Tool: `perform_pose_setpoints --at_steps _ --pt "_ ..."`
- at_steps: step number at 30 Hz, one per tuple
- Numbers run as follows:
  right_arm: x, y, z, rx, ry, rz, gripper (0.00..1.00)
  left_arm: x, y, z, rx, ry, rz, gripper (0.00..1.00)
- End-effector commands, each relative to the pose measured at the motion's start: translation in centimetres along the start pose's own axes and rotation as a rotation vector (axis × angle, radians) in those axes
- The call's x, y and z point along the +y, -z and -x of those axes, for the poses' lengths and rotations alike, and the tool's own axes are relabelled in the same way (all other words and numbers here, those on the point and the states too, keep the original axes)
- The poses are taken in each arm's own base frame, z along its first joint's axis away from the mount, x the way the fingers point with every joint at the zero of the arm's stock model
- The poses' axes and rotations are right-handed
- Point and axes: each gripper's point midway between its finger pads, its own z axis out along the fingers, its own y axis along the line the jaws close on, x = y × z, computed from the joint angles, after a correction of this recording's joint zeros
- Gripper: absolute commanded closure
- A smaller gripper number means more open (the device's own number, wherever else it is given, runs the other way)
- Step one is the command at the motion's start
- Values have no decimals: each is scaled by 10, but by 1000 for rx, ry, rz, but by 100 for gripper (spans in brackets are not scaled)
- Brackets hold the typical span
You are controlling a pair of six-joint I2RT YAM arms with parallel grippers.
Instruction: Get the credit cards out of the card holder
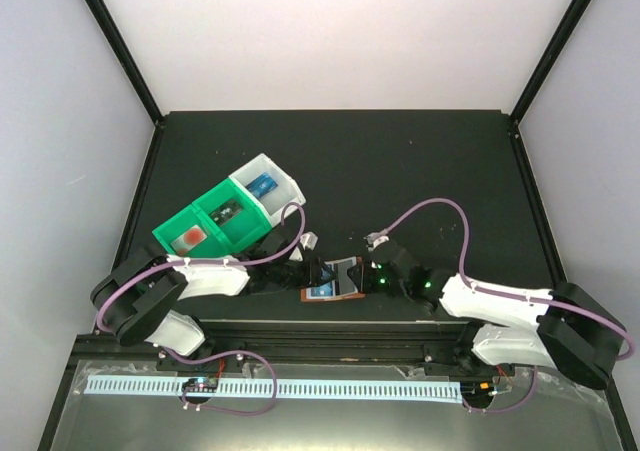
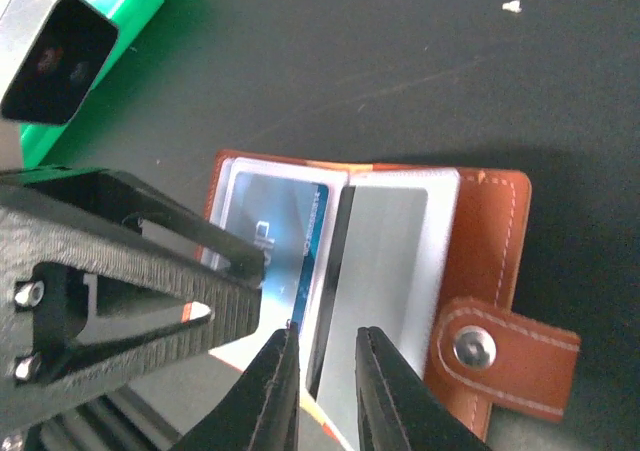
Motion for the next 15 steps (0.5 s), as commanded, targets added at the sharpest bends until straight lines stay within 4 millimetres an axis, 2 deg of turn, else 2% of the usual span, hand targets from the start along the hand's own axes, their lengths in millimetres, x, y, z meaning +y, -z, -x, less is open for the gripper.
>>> perform_pose_setpoints --at_steps 1,4,8,12,15 --pt "0 -7 14 -41 49 -51 81 3 -3 7 -11 -26 26 51" --pt "-12 -14 6 -12 57 -94 81 7 -4 8 -18 -22 42 51" --pt "-37 -20 -11 29 54 -170 83 12 -3 10 -23 -25 81 52" --pt "-56 -23 -30 45 19 -183 84 9 -1 12 -32 -27 74 52" --pt "-63 -25 -37 60 11 -190 84 4 0 14 -44 -29 53 52"
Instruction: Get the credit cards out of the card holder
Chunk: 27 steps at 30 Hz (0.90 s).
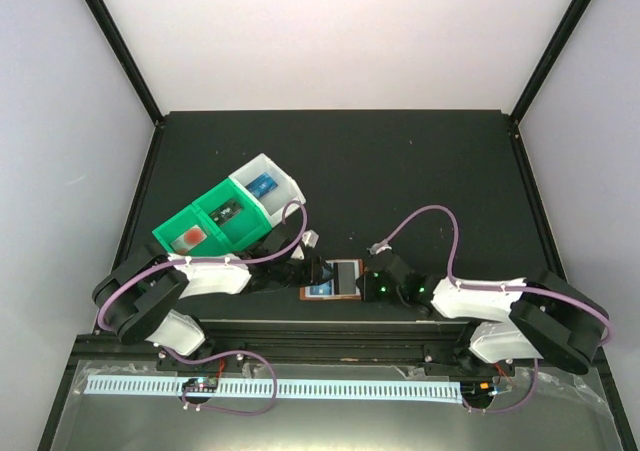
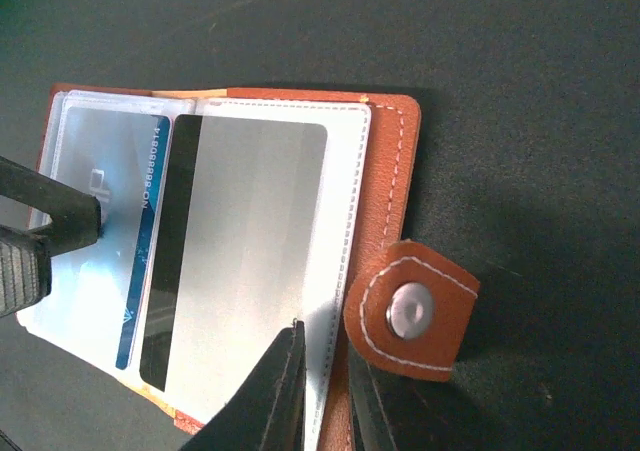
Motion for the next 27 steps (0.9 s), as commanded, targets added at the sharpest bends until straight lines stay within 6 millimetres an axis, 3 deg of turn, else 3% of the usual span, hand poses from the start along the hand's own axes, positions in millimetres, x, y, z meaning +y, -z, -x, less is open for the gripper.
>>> perform_pose_setpoints --at_steps 1,14,21,27 --pt "-15 -7 -11 8 -13 -34 84 2 0 8 -29 -8 20 52" --pt "-19 -8 -18 30 -18 -42 91 7 -4 10 -47 33 29 55" --pt "14 17 8 -24 13 54 86 6 4 13 -76 3 33 54" --pt "31 26 25 -59 23 87 86 1 5 14 -79 -2 9 54"
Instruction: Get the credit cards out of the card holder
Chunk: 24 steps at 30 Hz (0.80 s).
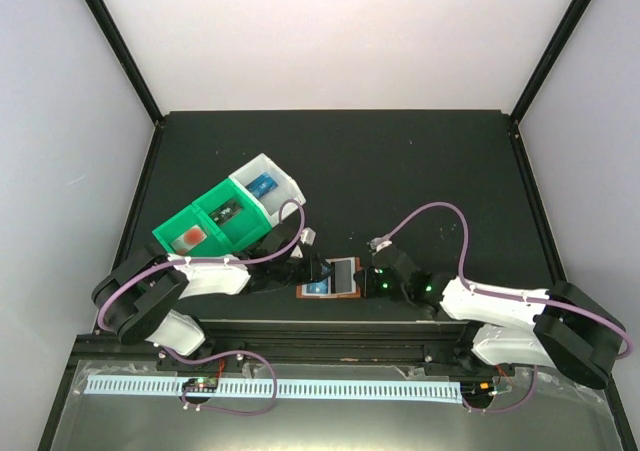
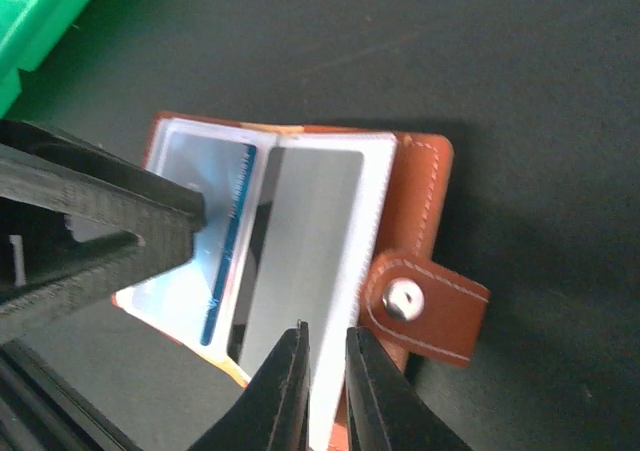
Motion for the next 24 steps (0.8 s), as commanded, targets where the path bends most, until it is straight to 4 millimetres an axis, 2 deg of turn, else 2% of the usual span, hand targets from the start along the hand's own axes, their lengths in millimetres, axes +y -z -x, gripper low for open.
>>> perform_pose_setpoints --at_steps 1,5,12,19,24 --pt "15 6 15 -23 26 16 86 -2 4 5 -25 -20 -3 54" --pt "24 8 26 -53 31 29 87 -1 4 4 -25 -19 -2 54" --pt "21 -6 27 -41 39 -1 90 0 3 3 -24 -20 -5 54" --pt "4 -26 8 20 27 -51 94 1 1 0 -9 -9 -12 54" --pt "-12 -38 -13 70 -2 -67 96 -1 0 2 -19 -11 -19 54"
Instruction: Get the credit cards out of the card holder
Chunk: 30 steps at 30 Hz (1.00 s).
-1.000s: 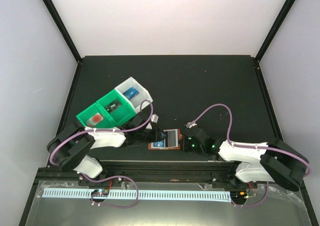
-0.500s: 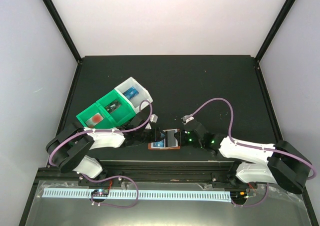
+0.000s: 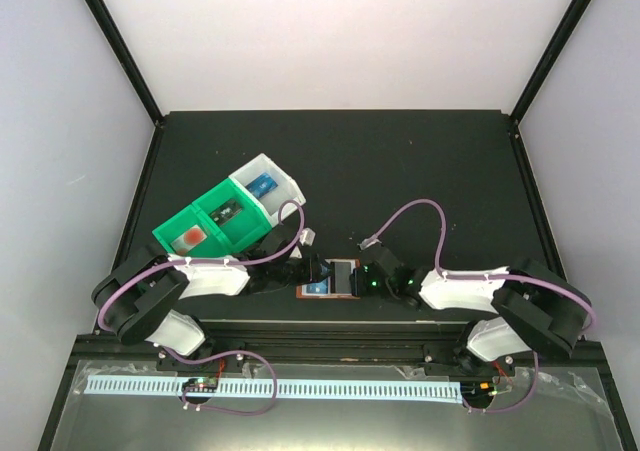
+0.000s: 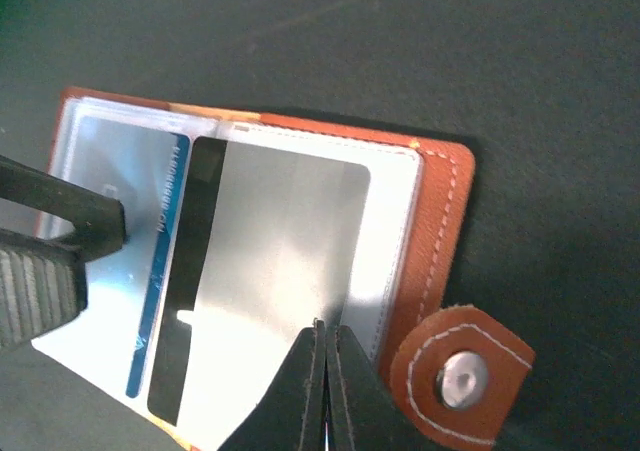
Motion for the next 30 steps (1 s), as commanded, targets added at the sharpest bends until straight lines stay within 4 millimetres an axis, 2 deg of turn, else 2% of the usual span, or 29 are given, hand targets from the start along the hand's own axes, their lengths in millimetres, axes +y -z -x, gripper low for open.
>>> perform_pose_setpoints --at_steps 1,4,8,13,18,25,30 --pt "-11 -11 -14 21 -31 -5 96 -2 0 3 -15 -6 -11 54" --pt "-20 -13 -23 34 -47 -18 97 -5 -3 5 -21 -2 -25 55" --pt "-24 -11 -23 20 -57 -26 97 -4 -8 5 -15 3 -26 57" --pt "-26 -11 -24 15 -63 -28 97 -6 -12 6 -11 11 -39 61" --pt "-27 -13 -26 23 -67 -25 97 -10 -12 8 -18 18 -58 71" --pt "-30 -14 -31 28 -74 -22 97 -8 -18 2 -5 40 -82 73" --pt "-31 -13 -31 26 -77 -26 97 -8 -17 2 -6 44 -87 86"
